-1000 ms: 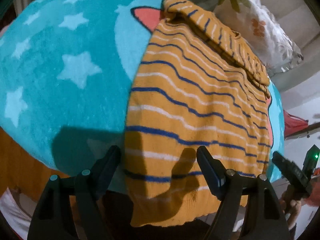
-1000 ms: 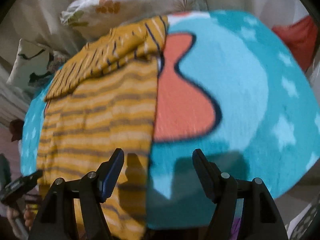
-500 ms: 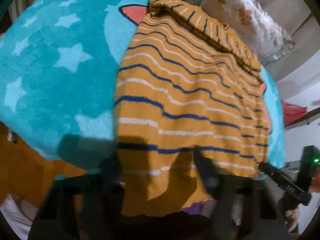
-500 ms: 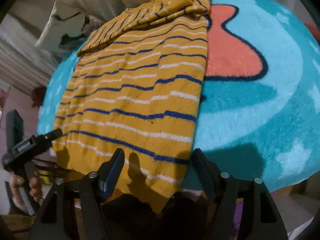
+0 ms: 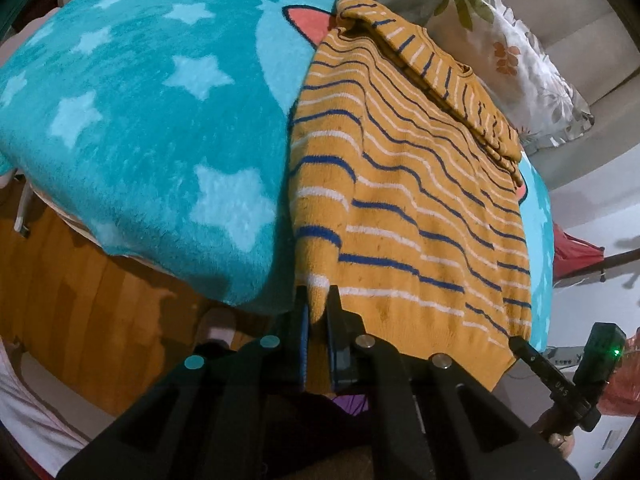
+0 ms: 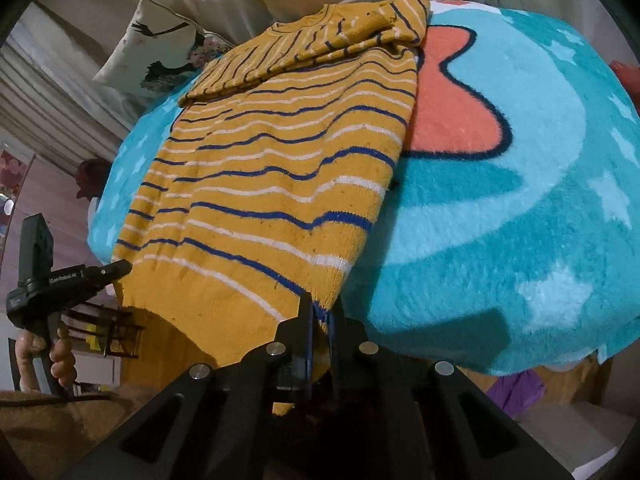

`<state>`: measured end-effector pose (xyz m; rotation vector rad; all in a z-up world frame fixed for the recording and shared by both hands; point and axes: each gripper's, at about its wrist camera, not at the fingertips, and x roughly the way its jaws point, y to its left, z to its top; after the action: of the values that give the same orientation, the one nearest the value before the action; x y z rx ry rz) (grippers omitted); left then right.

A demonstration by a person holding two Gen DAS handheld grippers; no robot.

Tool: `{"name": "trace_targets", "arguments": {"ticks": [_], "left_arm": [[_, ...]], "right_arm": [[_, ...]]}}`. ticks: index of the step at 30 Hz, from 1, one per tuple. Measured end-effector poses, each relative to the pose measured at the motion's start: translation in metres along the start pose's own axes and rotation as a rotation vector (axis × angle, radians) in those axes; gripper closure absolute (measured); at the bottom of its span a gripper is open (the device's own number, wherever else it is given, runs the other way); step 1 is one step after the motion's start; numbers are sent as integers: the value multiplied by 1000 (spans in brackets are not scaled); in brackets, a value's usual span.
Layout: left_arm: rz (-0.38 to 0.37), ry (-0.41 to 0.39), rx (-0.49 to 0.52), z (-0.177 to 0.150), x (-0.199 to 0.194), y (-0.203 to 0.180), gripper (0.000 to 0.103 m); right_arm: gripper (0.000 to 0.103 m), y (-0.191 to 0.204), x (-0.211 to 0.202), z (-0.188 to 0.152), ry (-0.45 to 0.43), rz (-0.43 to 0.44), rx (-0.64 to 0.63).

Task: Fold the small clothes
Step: 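Grasp the sweater hem with the right gripper, then fold the hem up toward the collar with the right gripper while the left gripper grasps the hem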

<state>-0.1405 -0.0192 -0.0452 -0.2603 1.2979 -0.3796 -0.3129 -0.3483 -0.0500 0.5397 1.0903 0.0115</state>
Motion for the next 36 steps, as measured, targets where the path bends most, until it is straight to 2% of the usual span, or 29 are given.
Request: {"name": "trace_targets", "arguments": {"ticks": [7, 11, 14, 19, 24, 27, 29, 31, 32, 34, 36], "left_arm": [[-17, -9, -37, 9, -7, -1, 96], [-33, -23, -57, 30, -13, -4, 96], [-51, -56, -47, 58, -19, -16, 96], [-67, -109, 32, 138, -14, -53, 96], [-58, -159, 120, 240, 18, -99, 96], [-33, -131, 120, 291, 57, -113, 96], [-18, -94, 112, 315, 86, -116, 95], [-31, -44, 68, 331, 105, -110, 92], [-64, -32, 36, 339, 110, -105, 89], [-109, -47, 23, 348, 105, -99, 64], [-129, -81, 27, 355, 94, -95, 50]], "right_arm": [[96, -1, 1, 9, 0, 32, 1], [96, 2, -4, 27, -11, 71, 13], [96, 6, -9, 51, -37, 109, 22], [96, 15, -11, 120, -122, 148, 51], [96, 10, 9, 209, -191, 118, 102], [96, -6, 38, 258, -192, 84, 166], [95, -21, 65, 284, -160, 65, 222], [92, -34, 89, 300, -120, 48, 262], [92, -40, 99, 306, -101, 33, 279], [91, -50, 107, 313, -93, 30, 311], [87, -54, 104, 316, -106, 54, 327]]}}
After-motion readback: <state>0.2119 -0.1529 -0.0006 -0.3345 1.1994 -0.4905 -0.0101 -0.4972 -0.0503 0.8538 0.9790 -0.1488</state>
